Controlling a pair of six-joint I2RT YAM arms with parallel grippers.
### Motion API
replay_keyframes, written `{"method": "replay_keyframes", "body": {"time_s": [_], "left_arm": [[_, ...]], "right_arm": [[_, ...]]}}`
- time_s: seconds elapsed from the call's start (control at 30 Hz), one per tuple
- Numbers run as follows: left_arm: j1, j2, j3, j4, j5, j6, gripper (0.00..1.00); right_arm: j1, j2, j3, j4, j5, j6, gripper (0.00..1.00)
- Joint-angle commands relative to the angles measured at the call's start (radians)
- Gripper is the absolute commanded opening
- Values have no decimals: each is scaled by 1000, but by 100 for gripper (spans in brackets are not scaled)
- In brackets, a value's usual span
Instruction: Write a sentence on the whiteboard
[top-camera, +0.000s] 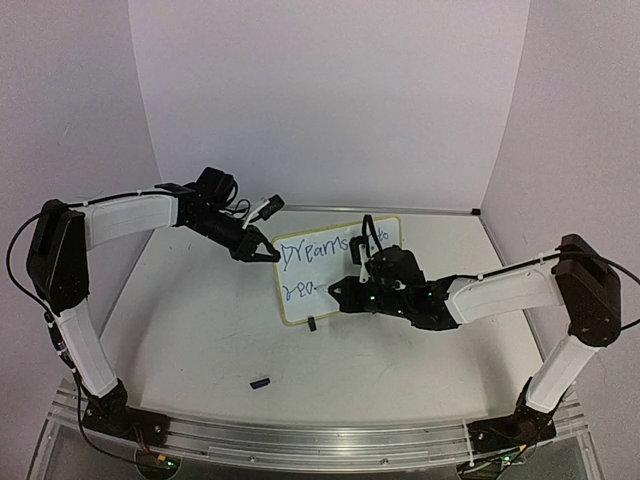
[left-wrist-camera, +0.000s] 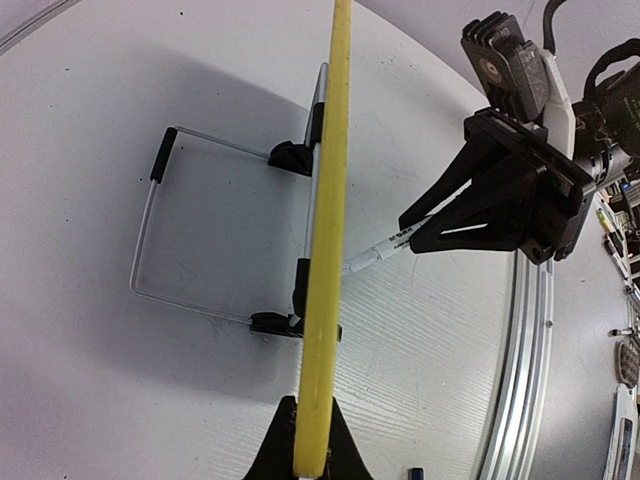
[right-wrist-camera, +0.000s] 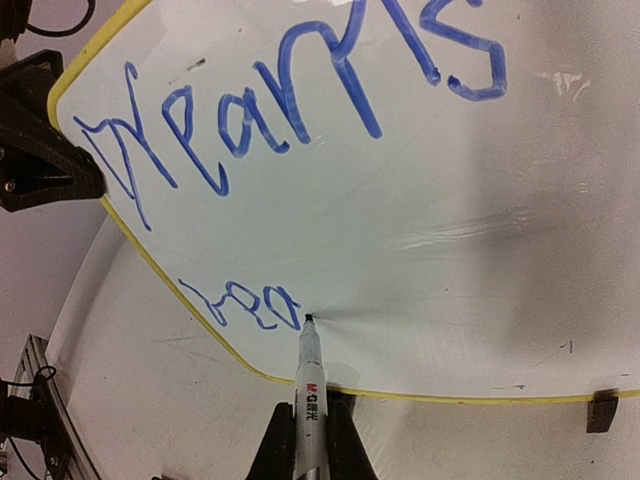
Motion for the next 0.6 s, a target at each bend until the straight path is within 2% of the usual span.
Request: {"method": "replay_keyframes", "body": {"time_s": [0.0, 0.57], "left_arm": [[-24, 16, 12, -60, -36, 11, 0], [-25, 16, 12, -59, -36, 12, 0]], "right_arm": [[-4, -13, 41, 22, 6, -9, 0], [-3, 5, 3, 28, 15, 12, 0]]}}
